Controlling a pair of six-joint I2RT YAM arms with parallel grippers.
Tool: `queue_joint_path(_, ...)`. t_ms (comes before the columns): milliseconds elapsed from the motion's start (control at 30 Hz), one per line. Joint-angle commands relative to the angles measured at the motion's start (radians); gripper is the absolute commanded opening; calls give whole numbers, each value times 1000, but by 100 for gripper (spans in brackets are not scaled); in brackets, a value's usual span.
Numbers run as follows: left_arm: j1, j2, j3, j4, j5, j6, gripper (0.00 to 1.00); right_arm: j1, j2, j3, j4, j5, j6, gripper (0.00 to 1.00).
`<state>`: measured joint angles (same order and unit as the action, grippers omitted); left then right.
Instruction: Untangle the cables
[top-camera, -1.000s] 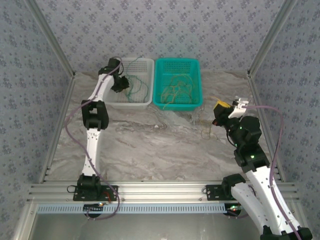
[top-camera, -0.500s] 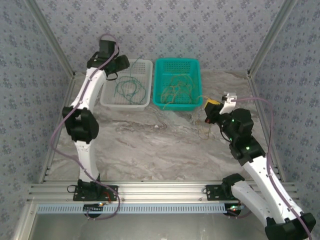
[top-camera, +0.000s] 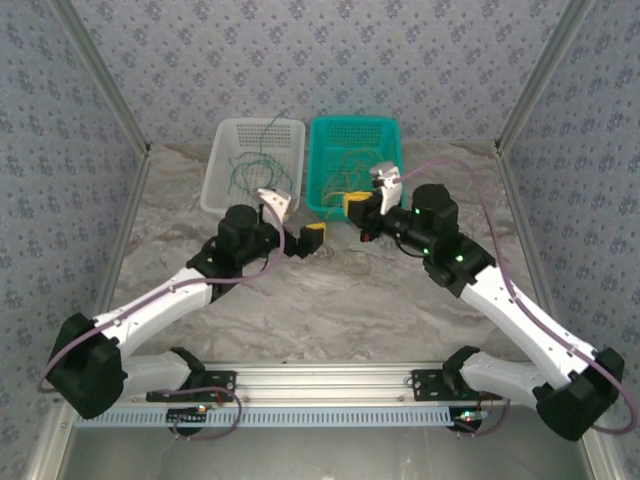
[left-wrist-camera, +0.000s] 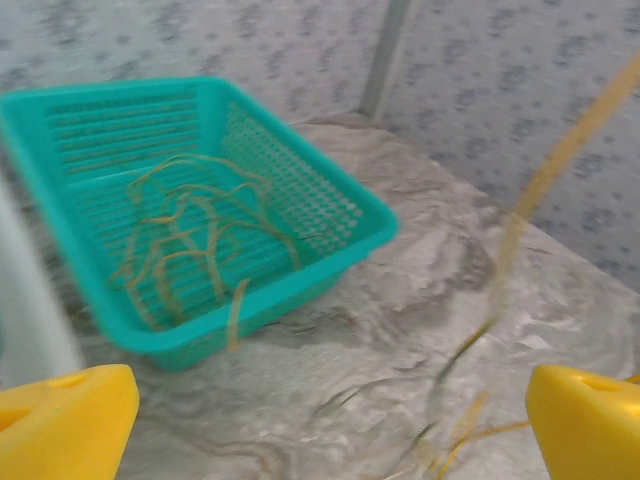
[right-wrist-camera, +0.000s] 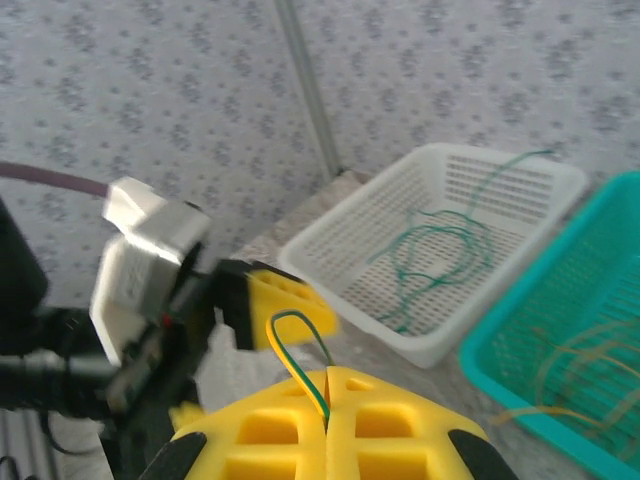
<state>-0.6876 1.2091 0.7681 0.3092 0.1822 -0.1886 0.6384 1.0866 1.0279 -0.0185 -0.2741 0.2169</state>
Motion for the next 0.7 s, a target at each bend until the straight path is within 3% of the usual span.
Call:
queue_joint_path(0, -25, 34, -8, 220, 101, 51, 99, 37, 58, 57, 58, -66, -23, 0)
queue_joint_path(267, -68, 187, 28, 371, 128, 49, 99, 50, 111, 56, 162, -55, 75, 0)
queue_joint_path(433, -74, 189, 1, 442, 165, 22, 90, 4, 82, 49, 102, 131, 133, 0)
queue_joint_path(600, -74, 104, -67, 428, 71, 24, 89, -65, 40, 22, 77, 183, 162, 0)
queue_joint_path(667, -75, 49, -94, 399, 12, 37, 94, -82, 28, 24, 73, 187, 162, 0)
